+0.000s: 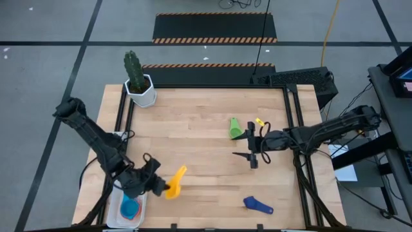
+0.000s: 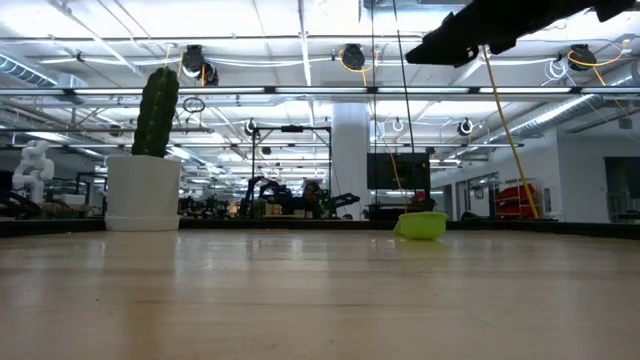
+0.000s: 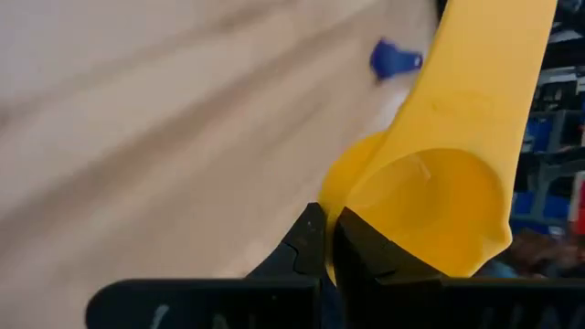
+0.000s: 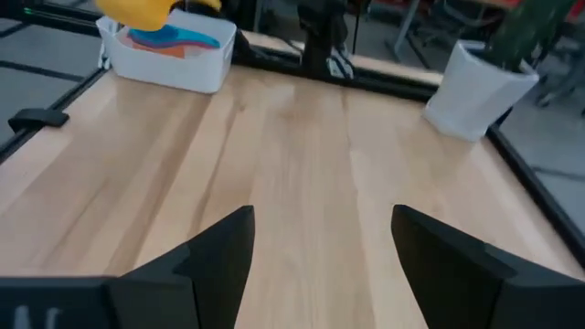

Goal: Nest measuring cups in basket
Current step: Stack the yellow measuring cup on top of the light blue measuring cup into the white bin, then stack the green measuring cup on top of the yellow measuring cup into the white bin

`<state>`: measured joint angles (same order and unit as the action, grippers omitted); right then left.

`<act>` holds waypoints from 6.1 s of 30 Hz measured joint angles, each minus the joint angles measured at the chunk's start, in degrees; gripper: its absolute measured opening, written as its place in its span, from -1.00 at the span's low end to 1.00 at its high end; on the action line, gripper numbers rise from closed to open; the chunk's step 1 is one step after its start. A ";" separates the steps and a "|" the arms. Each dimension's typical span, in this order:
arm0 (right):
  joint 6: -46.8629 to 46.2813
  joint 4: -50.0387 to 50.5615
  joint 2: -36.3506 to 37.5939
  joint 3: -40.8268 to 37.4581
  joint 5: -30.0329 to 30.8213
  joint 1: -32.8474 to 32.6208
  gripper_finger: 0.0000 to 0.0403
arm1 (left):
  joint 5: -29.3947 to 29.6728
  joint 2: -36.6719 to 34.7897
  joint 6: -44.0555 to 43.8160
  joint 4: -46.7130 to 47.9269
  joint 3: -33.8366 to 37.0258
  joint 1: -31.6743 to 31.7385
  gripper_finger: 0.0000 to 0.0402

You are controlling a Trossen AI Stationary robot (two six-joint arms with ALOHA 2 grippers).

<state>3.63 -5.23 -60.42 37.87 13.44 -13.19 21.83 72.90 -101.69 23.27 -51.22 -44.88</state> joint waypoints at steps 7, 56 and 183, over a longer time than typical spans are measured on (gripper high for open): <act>6.03 -10.34 0.00 -2.82 0.00 0.00 0.26 | -10.66 0.04 -16.06 1.39 -2.23 -4.16 -0.96; 9.65 -23.26 0.00 -5.27 -0.03 0.72 0.26 | -39.96 22.50 -42.03 49.76 -23.32 -16.75 -0.91; -5.02 -7.87 -0.04 -5.25 8.36 -1.33 0.26 | 3.51 24.13 -15.41 58.61 -26.73 -7.87 -0.27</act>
<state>-1.39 -13.10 -60.47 32.62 21.80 -14.52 25.33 97.03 -117.10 81.89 -77.95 -52.75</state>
